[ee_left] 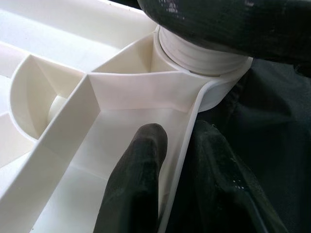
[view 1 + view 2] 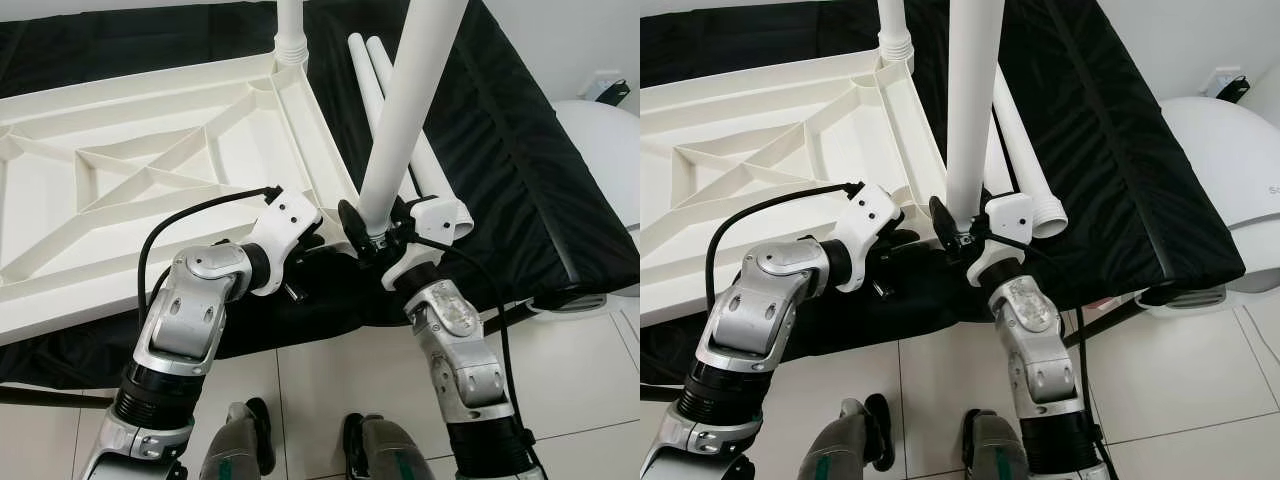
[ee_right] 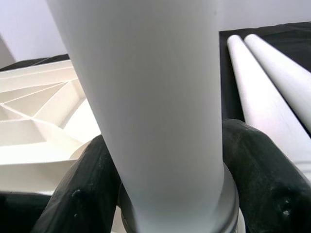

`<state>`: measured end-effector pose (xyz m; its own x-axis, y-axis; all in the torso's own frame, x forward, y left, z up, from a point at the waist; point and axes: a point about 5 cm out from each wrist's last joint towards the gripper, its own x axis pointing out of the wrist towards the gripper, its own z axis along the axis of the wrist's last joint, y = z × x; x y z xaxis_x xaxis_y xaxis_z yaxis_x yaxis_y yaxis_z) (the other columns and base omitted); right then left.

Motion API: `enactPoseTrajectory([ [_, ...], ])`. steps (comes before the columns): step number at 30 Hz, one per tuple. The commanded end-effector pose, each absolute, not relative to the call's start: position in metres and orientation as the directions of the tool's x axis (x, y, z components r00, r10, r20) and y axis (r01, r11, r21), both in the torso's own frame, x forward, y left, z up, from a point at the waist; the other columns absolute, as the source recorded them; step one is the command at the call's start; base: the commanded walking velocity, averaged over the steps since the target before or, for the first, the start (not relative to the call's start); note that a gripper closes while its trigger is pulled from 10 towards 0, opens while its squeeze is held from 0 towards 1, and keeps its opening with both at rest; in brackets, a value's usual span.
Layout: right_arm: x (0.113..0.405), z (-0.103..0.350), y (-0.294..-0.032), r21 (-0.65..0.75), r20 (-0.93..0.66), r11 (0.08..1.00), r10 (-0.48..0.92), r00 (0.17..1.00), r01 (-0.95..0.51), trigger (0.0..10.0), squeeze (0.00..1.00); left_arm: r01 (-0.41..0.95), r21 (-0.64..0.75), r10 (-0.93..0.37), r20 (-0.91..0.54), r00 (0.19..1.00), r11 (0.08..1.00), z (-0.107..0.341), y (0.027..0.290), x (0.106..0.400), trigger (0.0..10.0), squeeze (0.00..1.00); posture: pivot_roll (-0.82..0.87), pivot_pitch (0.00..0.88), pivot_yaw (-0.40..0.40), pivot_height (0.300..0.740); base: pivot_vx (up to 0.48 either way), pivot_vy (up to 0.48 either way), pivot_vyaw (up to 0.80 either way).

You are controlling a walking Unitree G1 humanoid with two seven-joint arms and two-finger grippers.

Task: Building children table

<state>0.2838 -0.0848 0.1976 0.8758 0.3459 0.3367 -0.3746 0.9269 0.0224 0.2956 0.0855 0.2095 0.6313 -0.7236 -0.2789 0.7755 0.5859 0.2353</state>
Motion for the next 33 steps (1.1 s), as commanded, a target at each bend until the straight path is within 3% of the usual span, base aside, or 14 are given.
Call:
enactPoseTrajectory([
  [1, 0.276, 0.180, -0.071, 0.032, 0.258, 0.943, 0.311, 0.914, -0.330, 0.0, 0.00, 0.698, 0.239, -0.649, -0.258, 0.716, 0.675, 0.207, 0.092, 0.297, 10.0, 0.00, -0.01, 0.251, -0.031, 0.740, 0.000, 0.000, 0.00],
  [13, 0.276, 0.179, -0.074, 0.043, 0.247, 0.965, 0.242, 0.938, -0.260, 0.0, 0.00, 0.700, 0.240, -0.650, -0.261, 0.714, 0.673, 0.207, 0.091, 0.297, 10.0, 0.00, -0.01, 0.248, -0.032, 0.740, 0.000, 0.000, 0.00],
  [14, 0.276, 0.179, -0.074, 0.041, 0.245, 0.964, 0.245, 0.938, -0.262, 7.3, 0.00, 0.699, 0.241, -0.649, -0.260, 0.715, 0.673, 0.207, 0.091, 0.297, 10.0, 0.00, -0.01, 0.247, -0.032, 0.740, 0.000, 0.000, 0.00],
  [15, 0.277, 0.180, -0.074, 0.046, 0.244, 0.963, 0.245, 0.938, -0.264, 10.0, 0.00, 0.699, 0.241, -0.649, -0.260, 0.715, 0.674, 0.207, 0.091, 0.297, 10.0, 0.00, -0.01, 0.244, -0.033, 0.740, 0.000, 0.000, 0.00],
  [17, 0.277, 0.180, -0.074, 0.045, 0.246, 0.962, 0.251, 0.936, -0.269, 10.0, 0.00, 0.698, 0.240, -0.649, -0.259, 0.716, 0.674, 0.207, 0.092, 0.297, 10.0, 0.00, -0.01, 0.244, -0.034, 0.740, 0.000, 0.000, 0.00],
  [18, 0.278, 0.181, -0.075, 0.050, 0.251, 0.960, 0.256, 0.933, -0.277, 10.0, 1.00, 0.698, 0.240, -0.648, -0.259, 0.716, 0.674, 0.207, 0.092, 0.297, 10.0, 0.00, -0.01, 0.243, -0.034, 0.740, 0.000, 0.000, 0.00],
  [31, 0.289, 0.193, -0.093, 0.006, 0.295, 0.944, 0.313, 0.903, -0.329, 10.0, 1.00, 0.701, 0.238, -0.652, -0.259, 0.713, 0.672, 0.206, 0.090, 0.297, 10.0, 0.00, -0.02, 0.232, -0.032, 0.740, 0.000, 0.000, 0.00],
  [33, 0.297, 0.198, -0.102, -0.013, 0.300, 0.921, 0.375, 0.877, -0.390, 10.0, 1.00, 0.704, 0.239, -0.655, -0.259, 0.710, 0.669, 0.206, 0.089, 0.297, 10.0, 0.00, -0.02, 0.226, -0.031, 0.740, 0.000, 0.000, 0.00],
])
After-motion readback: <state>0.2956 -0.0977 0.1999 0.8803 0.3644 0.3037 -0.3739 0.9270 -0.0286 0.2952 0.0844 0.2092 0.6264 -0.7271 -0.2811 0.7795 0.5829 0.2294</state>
